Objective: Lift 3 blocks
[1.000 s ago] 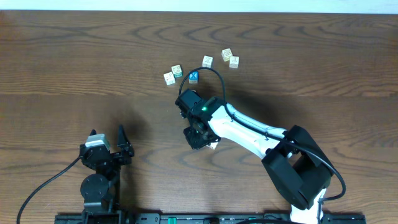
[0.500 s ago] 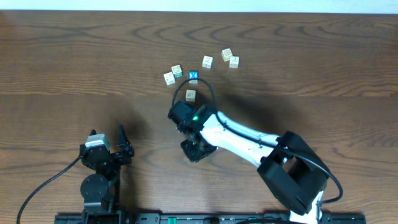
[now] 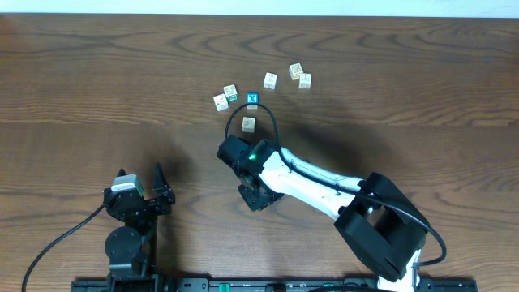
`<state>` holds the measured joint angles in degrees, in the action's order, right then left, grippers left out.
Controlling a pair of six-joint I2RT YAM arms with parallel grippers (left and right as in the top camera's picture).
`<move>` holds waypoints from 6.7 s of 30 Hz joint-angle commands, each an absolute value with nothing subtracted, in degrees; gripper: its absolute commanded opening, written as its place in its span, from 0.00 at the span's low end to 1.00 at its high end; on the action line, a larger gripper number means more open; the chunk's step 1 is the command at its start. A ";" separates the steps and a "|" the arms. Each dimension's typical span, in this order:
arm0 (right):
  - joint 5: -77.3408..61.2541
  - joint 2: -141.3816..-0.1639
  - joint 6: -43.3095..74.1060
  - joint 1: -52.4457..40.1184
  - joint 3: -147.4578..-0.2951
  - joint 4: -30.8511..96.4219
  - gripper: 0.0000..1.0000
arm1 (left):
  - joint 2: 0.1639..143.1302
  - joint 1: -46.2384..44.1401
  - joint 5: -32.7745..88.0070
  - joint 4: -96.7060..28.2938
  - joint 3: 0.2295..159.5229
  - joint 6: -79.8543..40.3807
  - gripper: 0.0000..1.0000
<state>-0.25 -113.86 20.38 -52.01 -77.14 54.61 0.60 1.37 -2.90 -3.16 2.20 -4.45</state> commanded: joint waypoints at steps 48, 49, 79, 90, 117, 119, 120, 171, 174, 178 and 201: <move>15.18 -112.53 20.53 -52.12 -77.91 55.94 0.14 | 0.34 1.58 -2.57 -4.01 0.23 -4.10 0.75; 15.18 -112.53 20.27 -52.07 -77.91 55.66 0.15 | 0.34 1.58 -2.57 -4.01 0.23 -4.10 0.75; 6.20 -112.53 20.14 -52.82 -77.89 65.14 0.03 | 0.34 1.58 -2.57 -4.01 0.23 -4.10 0.75; 12.62 -112.53 25.89 -52.82 -77.89 67.05 0.09 | 0.34 1.58 -2.57 -4.01 0.23 -4.10 0.75; 13.96 -112.62 30.79 -51.94 -77.78 60.71 0.14 | 0.34 1.58 -2.57 -4.01 0.23 -4.10 0.75; 13.91 -112.62 30.79 -51.96 -77.78 61.39 0.11 | 0.34 1.58 -2.57 -4.01 0.23 -4.10 0.75; 13.91 -112.62 30.81 -51.96 -77.78 62.15 0.11 | 0.34 1.58 -2.57 -4.01 0.23 -4.10 0.75; 0.34 -112.62 30.83 -54.13 -72.40 54.68 0.04 | 0.34 1.58 -2.57 -4.01 0.23 -4.10 0.75; 0.60 -112.62 30.92 -54.48 -72.40 50.28 0.09 | 0.34 1.58 -2.57 -4.01 0.23 -4.10 0.75; 3.33 -112.62 33.65 -54.19 -72.40 45.43 0.11 | 0.34 1.58 -2.57 -4.01 0.23 -4.10 0.75; 13.96 -112.62 42.37 -50.81 -72.40 42.41 0.21 | 0.34 1.58 -2.57 -4.01 0.23 -4.10 0.75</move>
<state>11.49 -112.12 41.34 -51.27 -72.69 42.22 0.60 1.37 -2.90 -3.18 2.20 -4.47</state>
